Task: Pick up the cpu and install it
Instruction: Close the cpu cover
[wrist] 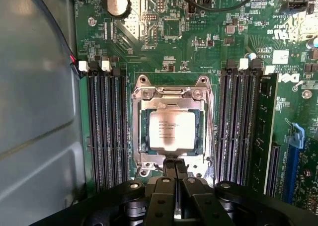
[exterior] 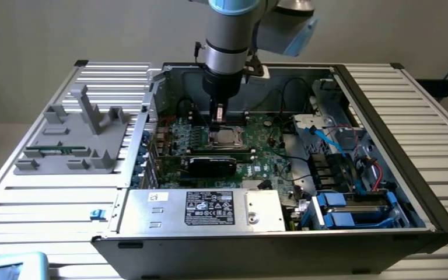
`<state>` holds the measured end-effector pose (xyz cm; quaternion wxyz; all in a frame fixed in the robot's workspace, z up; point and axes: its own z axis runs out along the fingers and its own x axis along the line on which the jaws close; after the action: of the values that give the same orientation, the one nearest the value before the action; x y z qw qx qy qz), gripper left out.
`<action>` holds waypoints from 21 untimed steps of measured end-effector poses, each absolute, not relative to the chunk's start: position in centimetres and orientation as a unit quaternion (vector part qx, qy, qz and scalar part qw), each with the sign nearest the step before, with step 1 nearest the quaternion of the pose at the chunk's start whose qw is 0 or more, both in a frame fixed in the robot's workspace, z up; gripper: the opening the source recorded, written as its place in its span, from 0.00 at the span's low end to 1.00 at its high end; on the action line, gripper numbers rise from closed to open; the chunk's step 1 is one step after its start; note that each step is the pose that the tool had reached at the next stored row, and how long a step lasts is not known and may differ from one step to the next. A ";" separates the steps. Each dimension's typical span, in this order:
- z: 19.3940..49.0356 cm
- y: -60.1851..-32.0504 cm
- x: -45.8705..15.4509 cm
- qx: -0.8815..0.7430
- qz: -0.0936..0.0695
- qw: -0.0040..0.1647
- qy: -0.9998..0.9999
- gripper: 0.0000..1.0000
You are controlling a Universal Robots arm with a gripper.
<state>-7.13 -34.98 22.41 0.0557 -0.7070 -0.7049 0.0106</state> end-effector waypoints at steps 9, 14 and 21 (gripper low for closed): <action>21.4 -35.0 -8.0 -0.707 0.005 0.050 -0.705 0.12; 21.0 -35.0 -8.2 -0.707 0.001 0.046 -0.705 0.12; 20.8 -35.0 -8.4 -0.708 -0.001 0.043 -0.705 0.12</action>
<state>-8.40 -34.98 20.84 0.0427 -0.7075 -0.7054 -0.0010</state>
